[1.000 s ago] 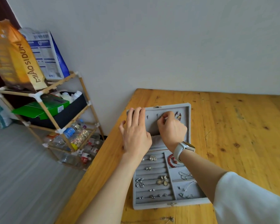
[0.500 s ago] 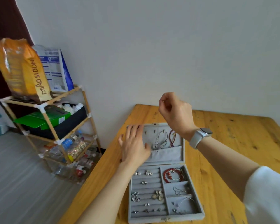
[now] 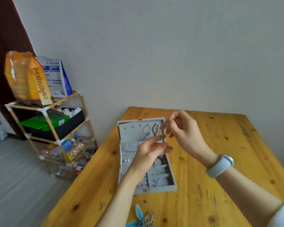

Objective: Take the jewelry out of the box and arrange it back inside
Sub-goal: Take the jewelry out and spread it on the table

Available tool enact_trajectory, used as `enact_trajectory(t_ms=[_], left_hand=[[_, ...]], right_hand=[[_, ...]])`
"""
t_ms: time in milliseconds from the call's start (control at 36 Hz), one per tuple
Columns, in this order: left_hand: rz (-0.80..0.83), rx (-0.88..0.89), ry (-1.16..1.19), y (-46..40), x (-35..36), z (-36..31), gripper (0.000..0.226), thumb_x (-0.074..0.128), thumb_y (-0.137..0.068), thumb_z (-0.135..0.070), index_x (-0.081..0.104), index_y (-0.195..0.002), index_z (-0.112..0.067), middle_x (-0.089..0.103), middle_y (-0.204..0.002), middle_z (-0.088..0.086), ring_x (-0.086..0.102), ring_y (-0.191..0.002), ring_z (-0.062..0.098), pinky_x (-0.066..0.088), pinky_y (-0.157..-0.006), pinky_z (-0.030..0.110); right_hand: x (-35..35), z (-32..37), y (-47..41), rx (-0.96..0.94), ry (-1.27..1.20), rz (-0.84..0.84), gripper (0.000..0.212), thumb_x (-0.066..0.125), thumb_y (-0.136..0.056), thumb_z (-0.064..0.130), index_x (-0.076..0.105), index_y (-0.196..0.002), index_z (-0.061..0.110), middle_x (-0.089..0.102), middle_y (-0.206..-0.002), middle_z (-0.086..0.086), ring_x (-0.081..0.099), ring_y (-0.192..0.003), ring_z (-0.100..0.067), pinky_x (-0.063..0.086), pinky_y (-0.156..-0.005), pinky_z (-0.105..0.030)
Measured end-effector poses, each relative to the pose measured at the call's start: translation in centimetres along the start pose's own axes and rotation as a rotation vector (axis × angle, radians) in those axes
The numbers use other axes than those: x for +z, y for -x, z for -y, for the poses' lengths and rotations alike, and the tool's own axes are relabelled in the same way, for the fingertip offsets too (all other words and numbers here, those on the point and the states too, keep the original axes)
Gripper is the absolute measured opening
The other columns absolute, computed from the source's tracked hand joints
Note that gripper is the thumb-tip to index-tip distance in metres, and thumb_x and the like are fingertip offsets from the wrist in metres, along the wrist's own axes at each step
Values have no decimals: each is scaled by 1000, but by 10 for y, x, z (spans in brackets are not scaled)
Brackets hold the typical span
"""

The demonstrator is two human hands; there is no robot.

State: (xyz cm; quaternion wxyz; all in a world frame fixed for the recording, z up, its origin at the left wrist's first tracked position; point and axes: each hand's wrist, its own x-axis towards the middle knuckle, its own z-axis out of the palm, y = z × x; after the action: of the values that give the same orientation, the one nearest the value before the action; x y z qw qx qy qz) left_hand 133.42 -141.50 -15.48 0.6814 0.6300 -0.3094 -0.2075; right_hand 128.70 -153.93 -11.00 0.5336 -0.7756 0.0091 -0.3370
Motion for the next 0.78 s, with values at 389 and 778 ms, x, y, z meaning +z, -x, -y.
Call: enact_trajectory(t_ms=[389,778], left_hand=[[-90,-393,-371,120,68,120,20,54,-91,-10,66,-84,-25,63,-68,-6,59,-61,8,46,-54,19],[-132,-154,-982,139,54,144,21,60,-87,-24,69,-106,-22,72,-93,-4,64,-84,14,51,-74,26]], right_hand=[[-72,-108,155,852,-416,-249,20,37,-94,7,43,-75,11,64,-76,-12,53,-46,-13,45,-44,-17],[-23,-156,142,857,-189,-45,20,53,-86,-6,53,-75,11,52,-71,-6,56,-61,-15,53,-55,-15]])
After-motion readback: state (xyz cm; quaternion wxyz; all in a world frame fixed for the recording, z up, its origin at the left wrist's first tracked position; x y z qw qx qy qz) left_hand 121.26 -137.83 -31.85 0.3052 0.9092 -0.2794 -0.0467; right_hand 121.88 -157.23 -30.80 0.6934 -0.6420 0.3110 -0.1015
